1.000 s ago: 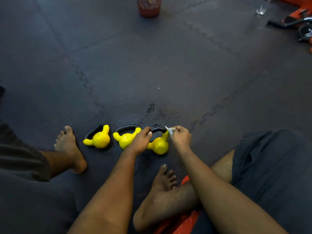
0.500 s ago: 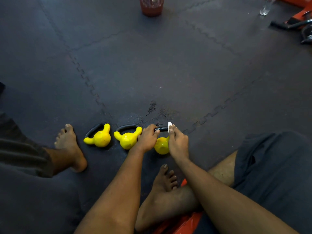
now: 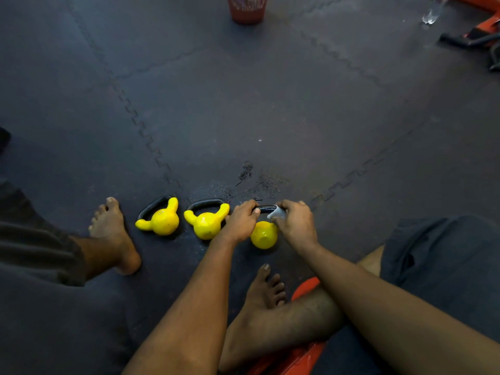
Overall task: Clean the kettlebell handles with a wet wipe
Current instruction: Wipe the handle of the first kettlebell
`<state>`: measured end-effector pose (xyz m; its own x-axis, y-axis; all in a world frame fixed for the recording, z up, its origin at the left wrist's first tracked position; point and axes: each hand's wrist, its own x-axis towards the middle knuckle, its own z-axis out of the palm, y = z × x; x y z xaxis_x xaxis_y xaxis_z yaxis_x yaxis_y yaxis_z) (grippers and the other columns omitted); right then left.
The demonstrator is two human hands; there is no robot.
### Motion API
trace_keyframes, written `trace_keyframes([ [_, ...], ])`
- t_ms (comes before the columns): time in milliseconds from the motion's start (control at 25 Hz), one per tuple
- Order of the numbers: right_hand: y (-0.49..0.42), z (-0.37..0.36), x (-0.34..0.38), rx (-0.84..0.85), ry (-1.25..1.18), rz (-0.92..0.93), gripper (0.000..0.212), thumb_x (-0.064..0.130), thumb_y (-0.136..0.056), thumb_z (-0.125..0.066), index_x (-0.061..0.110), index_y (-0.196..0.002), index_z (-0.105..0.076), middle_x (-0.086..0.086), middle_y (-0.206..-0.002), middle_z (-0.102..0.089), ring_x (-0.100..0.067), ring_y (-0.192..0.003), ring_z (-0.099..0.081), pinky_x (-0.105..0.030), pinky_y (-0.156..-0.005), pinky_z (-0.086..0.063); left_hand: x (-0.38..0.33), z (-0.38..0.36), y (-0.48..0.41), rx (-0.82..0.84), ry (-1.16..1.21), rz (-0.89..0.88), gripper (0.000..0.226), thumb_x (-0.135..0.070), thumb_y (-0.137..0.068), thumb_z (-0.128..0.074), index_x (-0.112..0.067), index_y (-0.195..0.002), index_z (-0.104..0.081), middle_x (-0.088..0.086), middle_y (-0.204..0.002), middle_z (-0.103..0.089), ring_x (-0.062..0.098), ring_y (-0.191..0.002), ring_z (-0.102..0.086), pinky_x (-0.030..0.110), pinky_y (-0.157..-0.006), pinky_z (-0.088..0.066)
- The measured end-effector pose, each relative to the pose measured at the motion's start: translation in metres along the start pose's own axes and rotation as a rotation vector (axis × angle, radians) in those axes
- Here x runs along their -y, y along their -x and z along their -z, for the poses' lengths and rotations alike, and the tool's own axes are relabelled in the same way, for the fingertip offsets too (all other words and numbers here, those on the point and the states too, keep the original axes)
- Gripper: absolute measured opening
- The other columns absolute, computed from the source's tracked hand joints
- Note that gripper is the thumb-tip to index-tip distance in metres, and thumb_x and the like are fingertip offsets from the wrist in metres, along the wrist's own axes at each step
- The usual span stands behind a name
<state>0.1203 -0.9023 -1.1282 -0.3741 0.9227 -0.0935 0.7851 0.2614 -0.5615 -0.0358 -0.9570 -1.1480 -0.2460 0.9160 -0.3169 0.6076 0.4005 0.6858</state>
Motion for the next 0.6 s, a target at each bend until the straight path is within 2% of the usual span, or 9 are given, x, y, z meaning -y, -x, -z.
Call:
trace_keyframes([
  [80,0.005,-0.001,0.004,-0.035,0.025,0.012,0.022,0.025,-0.078,-0.075,0.018,-0.098,-0.069,-0.004,-0.091,-0.069,-0.023,-0.085,-0.062,-0.032,-0.068,-0.049,-0.001,0.0,-0.001,0.008,0.018,-0.028,0.016,-0.024,-0.099,-0.043,-0.015,-0.104,-0.056,0.01,-0.106,-0.058,0.033,-0.103,-0.052,0.05,-0.089,-0.043],
  [200,-0.002,0.004,0.005,-0.031,0.053,0.017,0.014,0.021,-0.079,-0.073,0.015,-0.091,-0.069,-0.007,-0.083,-0.07,-0.026,-0.078,-0.063,-0.031,-0.062,-0.045,-0.001,0.001,-0.002,0.021,0.042,-0.061,0.018,-0.018,-0.1,-0.044,-0.009,-0.107,-0.057,0.014,-0.107,-0.059,0.033,-0.102,-0.051,0.045,-0.089,-0.042],
  [280,-0.011,0.01,0.001,0.095,0.004,0.057,0.016,0.025,-0.076,-0.077,0.015,-0.088,-0.073,-0.007,-0.077,-0.071,-0.022,-0.072,-0.063,-0.03,-0.06,-0.045,0.004,0.003,-0.002,0.022,0.058,-0.065,0.018,-0.017,-0.1,-0.045,-0.008,-0.108,-0.058,0.014,-0.107,-0.058,0.032,-0.102,-0.051,0.044,-0.089,-0.041],
  [440,-0.027,0.038,-0.011,0.511,-0.143,0.059,0.021,0.023,-0.074,-0.083,0.015,-0.093,-0.077,0.0,-0.078,-0.074,-0.005,-0.07,-0.061,-0.028,-0.065,-0.05,0.002,0.008,-0.002,0.088,0.052,-0.096,0.016,-0.015,-0.099,-0.044,-0.01,-0.105,-0.057,0.012,-0.1,-0.053,0.027,-0.097,-0.045,0.038,-0.083,-0.034],
  [520,-0.026,0.037,-0.013,0.476,-0.084,0.055,0.018,0.022,-0.075,-0.081,0.015,-0.091,-0.077,-0.002,-0.076,-0.072,-0.008,-0.068,-0.06,-0.027,-0.063,-0.048,-0.004,0.005,-0.002,0.079,-0.012,-0.091,0.019,-0.016,-0.1,-0.042,-0.008,-0.109,-0.057,0.015,-0.106,-0.054,0.03,-0.1,-0.044,0.038,-0.087,-0.034],
  [600,-0.018,0.022,-0.007,0.261,-0.005,0.039,0.014,0.023,-0.078,-0.076,0.015,-0.09,-0.077,-0.006,-0.07,-0.069,-0.018,-0.068,-0.062,-0.03,-0.059,-0.047,-0.008,0.001,-0.003,0.027,-0.076,-0.072,0.023,-0.018,-0.101,-0.04,-0.006,-0.114,-0.055,0.018,-0.113,-0.054,0.033,-0.105,-0.045,0.042,-0.093,-0.036],
])
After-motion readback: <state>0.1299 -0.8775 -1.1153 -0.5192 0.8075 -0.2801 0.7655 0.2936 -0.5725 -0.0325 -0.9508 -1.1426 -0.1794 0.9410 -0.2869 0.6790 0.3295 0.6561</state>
